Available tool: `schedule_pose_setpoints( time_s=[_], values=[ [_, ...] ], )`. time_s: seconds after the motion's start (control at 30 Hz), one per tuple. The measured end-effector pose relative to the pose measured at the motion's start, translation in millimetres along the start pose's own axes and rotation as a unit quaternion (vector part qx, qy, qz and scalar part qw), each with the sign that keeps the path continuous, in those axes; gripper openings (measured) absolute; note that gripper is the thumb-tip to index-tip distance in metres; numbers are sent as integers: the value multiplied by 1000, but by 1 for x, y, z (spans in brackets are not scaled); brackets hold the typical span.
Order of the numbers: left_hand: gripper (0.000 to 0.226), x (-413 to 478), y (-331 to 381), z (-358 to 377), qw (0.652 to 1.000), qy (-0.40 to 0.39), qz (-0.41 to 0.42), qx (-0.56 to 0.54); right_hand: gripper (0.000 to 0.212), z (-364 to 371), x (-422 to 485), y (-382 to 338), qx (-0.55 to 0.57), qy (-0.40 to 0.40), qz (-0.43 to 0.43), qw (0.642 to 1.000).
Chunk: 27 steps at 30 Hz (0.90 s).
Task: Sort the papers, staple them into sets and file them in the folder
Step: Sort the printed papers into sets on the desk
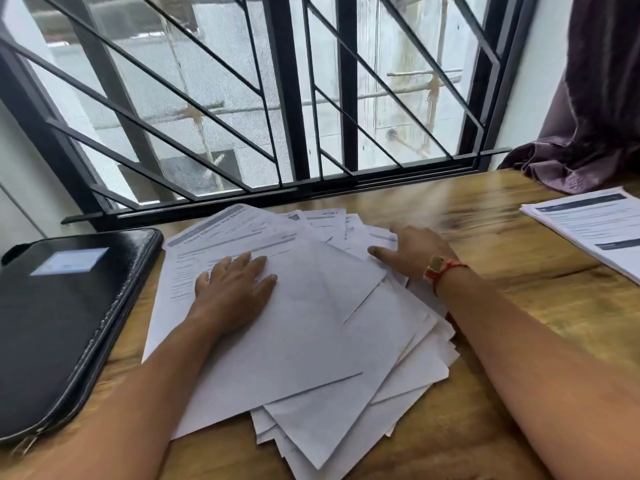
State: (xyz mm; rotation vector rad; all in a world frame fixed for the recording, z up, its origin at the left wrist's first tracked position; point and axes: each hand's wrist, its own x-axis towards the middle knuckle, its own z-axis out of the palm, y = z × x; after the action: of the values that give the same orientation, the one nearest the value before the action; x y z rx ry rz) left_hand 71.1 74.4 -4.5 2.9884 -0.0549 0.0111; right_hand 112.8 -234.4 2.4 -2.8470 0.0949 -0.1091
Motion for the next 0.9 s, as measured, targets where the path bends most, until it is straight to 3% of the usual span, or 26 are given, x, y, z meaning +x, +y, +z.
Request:
schedule_pose_setpoints(
  time_s=[0.33, 0.43, 0.53, 0.63, 0.77, 0.9],
  values=[
    [61, -5, 8, -4, 1000, 14, 3, -7, 61, 2, 6, 3, 8, 13, 9, 1000],
    [55, -4, 3, -8, 999, 21, -29, -28, 57, -1, 0, 0, -11, 53, 8, 999],
    [62, 0, -9, -12, 993, 34, -113, -11, 55, -6, -11, -14, 30, 128, -92, 987],
    [72, 2, -19, -13, 986, 12, -166, 3, 59, -8, -28, -36, 75, 65, -190, 977],
    [69, -2, -10, -12, 991, 2, -129, 21, 94, 3, -35, -46, 11, -30, -202, 979],
    [55, -6, 4, -11, 997, 30, -68, 27, 82, 5, -29, -42, -24, -36, -189, 981]
  ],
)
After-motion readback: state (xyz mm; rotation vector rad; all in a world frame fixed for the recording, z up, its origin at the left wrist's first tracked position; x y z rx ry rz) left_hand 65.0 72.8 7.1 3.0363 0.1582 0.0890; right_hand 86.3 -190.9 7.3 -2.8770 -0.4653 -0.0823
